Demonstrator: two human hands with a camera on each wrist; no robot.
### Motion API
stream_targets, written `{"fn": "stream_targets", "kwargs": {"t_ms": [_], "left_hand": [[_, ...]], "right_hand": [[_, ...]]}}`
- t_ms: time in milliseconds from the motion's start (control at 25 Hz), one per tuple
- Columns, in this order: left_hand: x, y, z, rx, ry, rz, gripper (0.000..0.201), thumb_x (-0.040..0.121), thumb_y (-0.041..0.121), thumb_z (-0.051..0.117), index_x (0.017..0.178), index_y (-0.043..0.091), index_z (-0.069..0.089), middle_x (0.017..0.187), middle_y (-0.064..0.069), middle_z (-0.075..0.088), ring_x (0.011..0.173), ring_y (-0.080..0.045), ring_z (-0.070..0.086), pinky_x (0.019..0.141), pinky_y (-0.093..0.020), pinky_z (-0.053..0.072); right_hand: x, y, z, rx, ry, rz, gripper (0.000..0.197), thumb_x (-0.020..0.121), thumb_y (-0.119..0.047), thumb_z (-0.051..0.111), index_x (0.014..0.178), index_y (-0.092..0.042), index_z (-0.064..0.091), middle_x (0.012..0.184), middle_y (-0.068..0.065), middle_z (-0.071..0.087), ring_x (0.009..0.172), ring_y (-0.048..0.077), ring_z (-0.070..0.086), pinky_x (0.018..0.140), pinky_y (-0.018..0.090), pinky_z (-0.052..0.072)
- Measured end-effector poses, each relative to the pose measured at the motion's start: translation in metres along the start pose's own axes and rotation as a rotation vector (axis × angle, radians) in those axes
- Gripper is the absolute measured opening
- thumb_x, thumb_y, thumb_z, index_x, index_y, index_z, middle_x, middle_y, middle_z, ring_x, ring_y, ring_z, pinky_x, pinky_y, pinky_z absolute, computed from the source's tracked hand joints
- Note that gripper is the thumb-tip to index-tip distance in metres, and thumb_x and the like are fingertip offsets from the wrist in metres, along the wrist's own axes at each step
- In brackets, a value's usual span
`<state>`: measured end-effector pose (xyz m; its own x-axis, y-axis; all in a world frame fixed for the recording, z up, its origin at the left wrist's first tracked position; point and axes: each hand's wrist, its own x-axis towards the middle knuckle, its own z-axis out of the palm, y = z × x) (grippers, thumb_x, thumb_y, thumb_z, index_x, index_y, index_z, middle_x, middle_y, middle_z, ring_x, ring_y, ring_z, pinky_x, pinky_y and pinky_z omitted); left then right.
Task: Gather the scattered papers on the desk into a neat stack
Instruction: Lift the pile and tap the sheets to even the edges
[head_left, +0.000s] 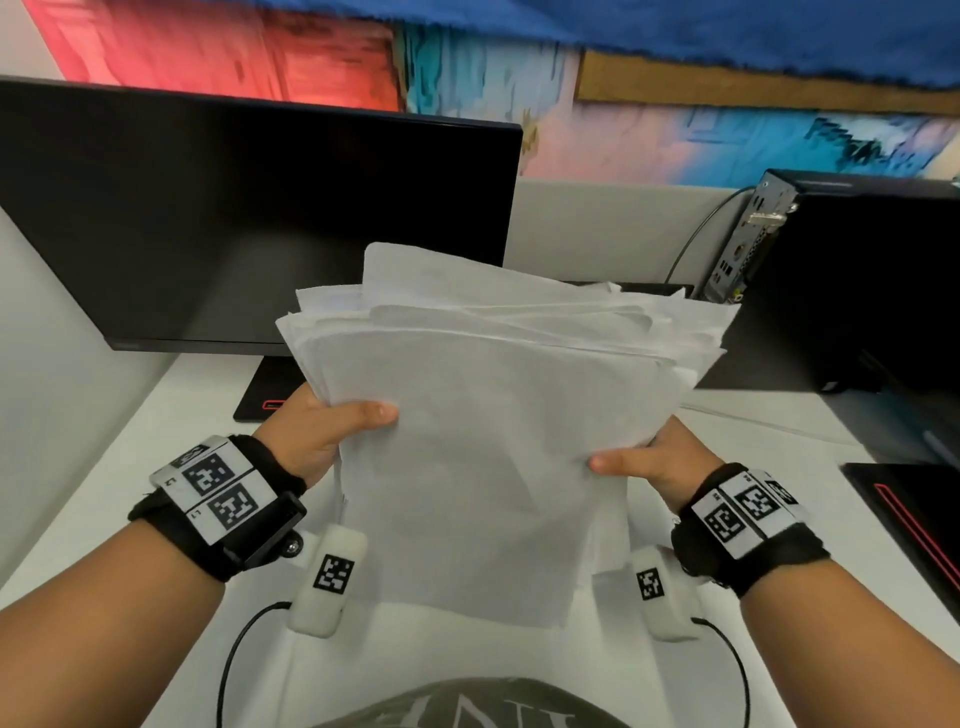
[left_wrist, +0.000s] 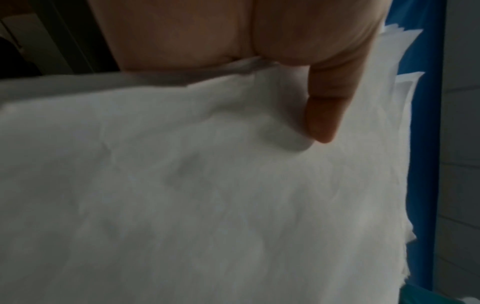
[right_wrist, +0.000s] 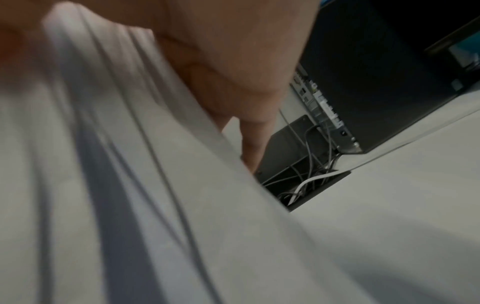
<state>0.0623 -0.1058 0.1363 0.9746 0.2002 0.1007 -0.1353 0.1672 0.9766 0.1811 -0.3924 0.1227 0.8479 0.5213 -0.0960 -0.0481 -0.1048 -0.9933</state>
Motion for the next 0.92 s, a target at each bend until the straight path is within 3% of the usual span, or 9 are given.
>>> {"fn": "stream_targets", "kwargs": {"t_ms": [120,200,320,400,480,560,640,760,920], "left_hand": [[-0.005,0.004,0.011,0.179,0.053,0.036,0.054,0.044,0.04,0.083,0.096,0.031,0.068,0.093,0.011,0.075,0.093,-0.009,0.069,0.076,-0.025,0.056],[-0.013,0.007,0.028,0.327,0.081,0.101,0.045,0.06,0.041,0.07,0.103,0.036,0.06,0.097,0.023,0.072,0.096,0.002,0.065,0.083,-0.02,0.052],[-0.02,0.016,0.049,0.43,0.142,0.378,0.035,0.079,0.025,0.062,0.112,0.032,0.055,0.103,0.033,0.065,0.102,0.013,0.058,0.086,-0.006,0.044],[-0.022,0.017,0.054,0.436,0.143,0.477,0.057,0.076,0.026,0.062,0.13,0.02,0.045,0.121,0.021,0.06,0.114,0.007,0.053,0.094,-0.011,0.043],[-0.023,0.017,0.054,0.361,0.138,0.44,0.075,0.065,0.029,0.067,0.132,0.032,0.033,0.123,0.031,0.053,0.115,0.011,0.051,0.09,-0.009,0.043],[-0.022,0.025,0.049,0.335,0.144,0.415,0.082,0.057,0.035,0.073,0.124,0.048,0.03,0.117,0.042,0.052,0.112,0.013,0.051,0.084,-0.008,0.045],[-0.015,0.038,0.044,0.272,0.107,0.443,0.084,0.054,0.043,0.08,0.124,0.05,0.033,0.119,0.027,0.06,0.112,0.0,0.057,0.086,-0.019,0.05],[0.002,0.062,0.042,0.172,0.111,0.466,0.064,0.068,0.029,0.073,0.121,0.038,0.041,0.103,0.012,0.071,0.096,-0.008,0.066,0.079,-0.026,0.053],[0.02,0.078,0.051,0.433,0.319,0.436,0.015,0.084,0.019,0.061,0.094,0.03,0.064,0.088,0.009,0.07,0.089,-0.012,0.067,0.082,-0.034,0.055]], "right_hand": [[-0.005,-0.011,0.027,0.152,0.316,-0.095,0.026,0.063,-0.003,0.08,0.082,-0.016,0.07,0.073,-0.001,0.076,0.074,0.021,0.072,0.066,0.03,0.059],[-0.011,-0.023,0.045,0.26,0.399,-0.191,0.021,0.071,0.001,0.074,0.076,-0.018,0.068,0.063,-0.01,0.073,0.063,0.007,0.07,0.055,0.016,0.054],[-0.025,-0.037,0.059,0.323,0.453,-0.32,0.024,0.076,0.002,0.068,0.08,-0.021,0.065,0.065,-0.016,0.072,0.064,-0.003,0.068,0.057,0.01,0.05],[-0.029,-0.038,0.061,0.326,0.457,-0.368,0.027,0.077,0.004,0.066,0.095,-0.017,0.065,0.082,-0.007,0.075,0.079,0.005,0.07,0.067,0.018,0.056],[-0.029,-0.031,0.06,0.293,0.461,-0.36,0.044,0.075,0.005,0.068,0.114,-0.012,0.059,0.101,0.001,0.071,0.092,0.014,0.07,0.077,0.027,0.057],[-0.026,-0.024,0.055,0.242,0.484,-0.311,0.046,0.073,0.002,0.072,0.114,-0.013,0.06,0.099,0.001,0.072,0.092,0.015,0.07,0.079,0.028,0.057],[-0.023,-0.022,0.048,0.199,0.478,-0.282,0.03,0.074,-0.001,0.072,0.098,-0.018,0.068,0.083,-0.009,0.075,0.083,0.007,0.071,0.073,0.022,0.056],[-0.02,-0.026,0.037,0.141,0.367,-0.293,0.029,0.076,0.002,0.069,0.081,-0.026,0.068,0.073,-0.017,0.074,0.073,0.001,0.07,0.068,0.017,0.056],[-0.01,-0.032,0.023,0.137,0.249,-0.28,0.027,0.071,0.003,0.071,0.077,-0.024,0.069,0.071,-0.012,0.074,0.07,0.003,0.07,0.064,0.018,0.056]]}}
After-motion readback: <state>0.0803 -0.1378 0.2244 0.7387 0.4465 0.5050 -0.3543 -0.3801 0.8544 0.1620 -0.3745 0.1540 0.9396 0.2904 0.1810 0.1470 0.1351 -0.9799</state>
